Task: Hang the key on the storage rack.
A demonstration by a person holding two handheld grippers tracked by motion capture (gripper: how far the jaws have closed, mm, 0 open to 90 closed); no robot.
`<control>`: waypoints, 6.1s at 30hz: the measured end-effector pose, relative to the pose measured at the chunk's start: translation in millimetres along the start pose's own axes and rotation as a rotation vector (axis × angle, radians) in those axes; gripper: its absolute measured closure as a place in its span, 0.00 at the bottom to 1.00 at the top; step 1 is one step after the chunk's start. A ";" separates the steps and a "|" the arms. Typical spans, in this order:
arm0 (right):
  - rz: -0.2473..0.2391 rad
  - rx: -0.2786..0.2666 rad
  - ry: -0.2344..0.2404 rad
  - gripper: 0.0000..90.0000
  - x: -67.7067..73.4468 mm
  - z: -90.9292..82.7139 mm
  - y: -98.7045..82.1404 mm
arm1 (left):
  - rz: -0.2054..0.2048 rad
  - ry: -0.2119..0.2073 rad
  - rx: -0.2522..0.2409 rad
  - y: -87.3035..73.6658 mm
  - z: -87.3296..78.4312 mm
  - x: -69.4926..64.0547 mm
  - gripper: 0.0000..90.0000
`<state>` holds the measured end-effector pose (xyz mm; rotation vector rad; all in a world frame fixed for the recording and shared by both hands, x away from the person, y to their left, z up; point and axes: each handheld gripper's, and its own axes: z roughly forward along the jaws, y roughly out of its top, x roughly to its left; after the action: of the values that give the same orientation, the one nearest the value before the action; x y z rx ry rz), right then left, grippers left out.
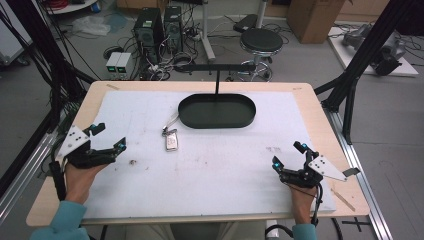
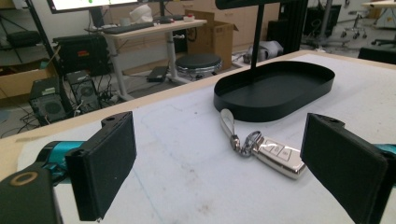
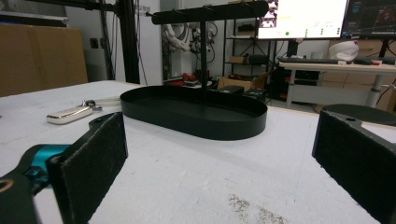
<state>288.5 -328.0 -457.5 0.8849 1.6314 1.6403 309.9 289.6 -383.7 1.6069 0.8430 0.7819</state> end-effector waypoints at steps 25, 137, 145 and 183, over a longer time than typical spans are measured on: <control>-0.001 0.000 -0.002 0.03 0.3 -0.1 0.0 | 0.061 -0.089 0.374 78.1 87.4 5.0 0.12; -0.001 -0.001 0.002 0.03 -0.5 -0.3 -0.1 | -0.047 -0.027 1.015 14.0 227.6 -33.2 0.90; 0.002 0.000 0.001 0.03 -0.6 -0.4 -0.1 | -0.020 -0.008 0.989 18.7 222.8 -31.1 0.91; -0.001 -0.002 0.000 0.03 -0.8 0.0 -0.1 | 0.112 -0.014 0.342 76.6 183.9 -36.0 0.91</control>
<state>288.9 -328.6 -457.6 0.8836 1.6296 1.6410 454.7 154.3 -342.8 1.9735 0.9189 0.7317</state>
